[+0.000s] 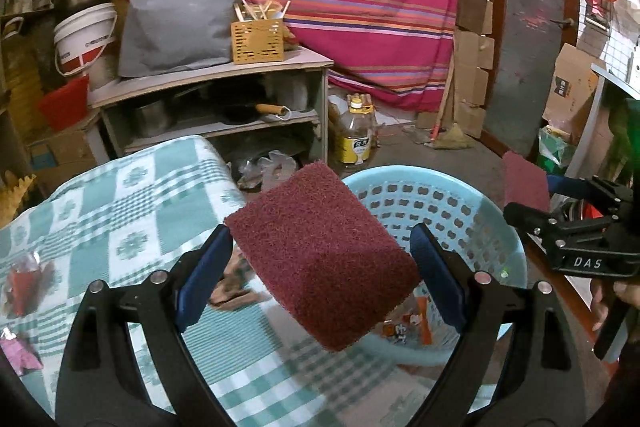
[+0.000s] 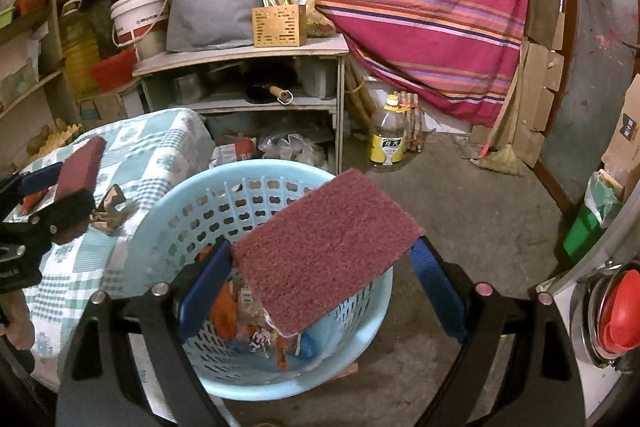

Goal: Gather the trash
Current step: 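Carry both dark red pads over the blue basket with both tools, then open the left tool over the basket while the right tool releases its pad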

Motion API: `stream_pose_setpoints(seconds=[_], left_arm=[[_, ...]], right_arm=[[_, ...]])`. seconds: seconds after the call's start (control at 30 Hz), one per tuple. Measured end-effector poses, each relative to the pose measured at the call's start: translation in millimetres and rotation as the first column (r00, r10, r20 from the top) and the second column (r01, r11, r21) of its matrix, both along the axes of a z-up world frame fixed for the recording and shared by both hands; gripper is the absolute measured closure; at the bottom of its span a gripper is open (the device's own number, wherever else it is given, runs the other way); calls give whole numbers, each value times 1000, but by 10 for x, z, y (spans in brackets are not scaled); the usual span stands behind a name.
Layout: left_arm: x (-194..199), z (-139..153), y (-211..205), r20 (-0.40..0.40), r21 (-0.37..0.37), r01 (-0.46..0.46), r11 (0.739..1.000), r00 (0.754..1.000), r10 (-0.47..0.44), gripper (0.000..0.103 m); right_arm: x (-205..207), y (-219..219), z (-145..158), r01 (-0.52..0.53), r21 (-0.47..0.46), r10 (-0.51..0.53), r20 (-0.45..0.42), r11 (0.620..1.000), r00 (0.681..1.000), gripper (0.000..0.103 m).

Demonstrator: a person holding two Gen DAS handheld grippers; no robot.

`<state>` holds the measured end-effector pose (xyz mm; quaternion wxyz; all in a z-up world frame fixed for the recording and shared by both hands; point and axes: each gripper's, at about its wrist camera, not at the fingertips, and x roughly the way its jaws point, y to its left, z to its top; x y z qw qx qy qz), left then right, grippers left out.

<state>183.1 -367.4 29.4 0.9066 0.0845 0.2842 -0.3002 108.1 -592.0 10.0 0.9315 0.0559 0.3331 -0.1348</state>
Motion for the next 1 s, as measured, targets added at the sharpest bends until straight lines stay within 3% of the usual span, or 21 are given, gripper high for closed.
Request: stream_pose_setpoints(seconds=[0.3, 0.4, 0.57, 0.9, 1.0], left_arm=[[112, -17, -307, -9, -13, 45, 999, 999, -45, 14], [126, 2, -358, -10, -19, 51, 999, 999, -51, 8], [128, 9, -300, -11, -23, 48, 999, 999, -49, 6], [225, 72, 536, -3, -5, -96, 995, 995, 96, 6], [240, 85, 862, 10, 8, -150, 989, 989, 150, 6]], right_arm=[[89, -140, -84, 18, 13, -18, -11, 1000, 1000, 14], [109, -162, -110, 24, 15, -24, -16, 1000, 1000, 14], [156, -129, -143, 24, 15, -23, -25, 1000, 999, 14], [378, 190, -172, 5, 26, -4, -34, 1000, 999, 12], [410, 274, -147, 13, 32, -12, -24, 999, 1000, 5]])
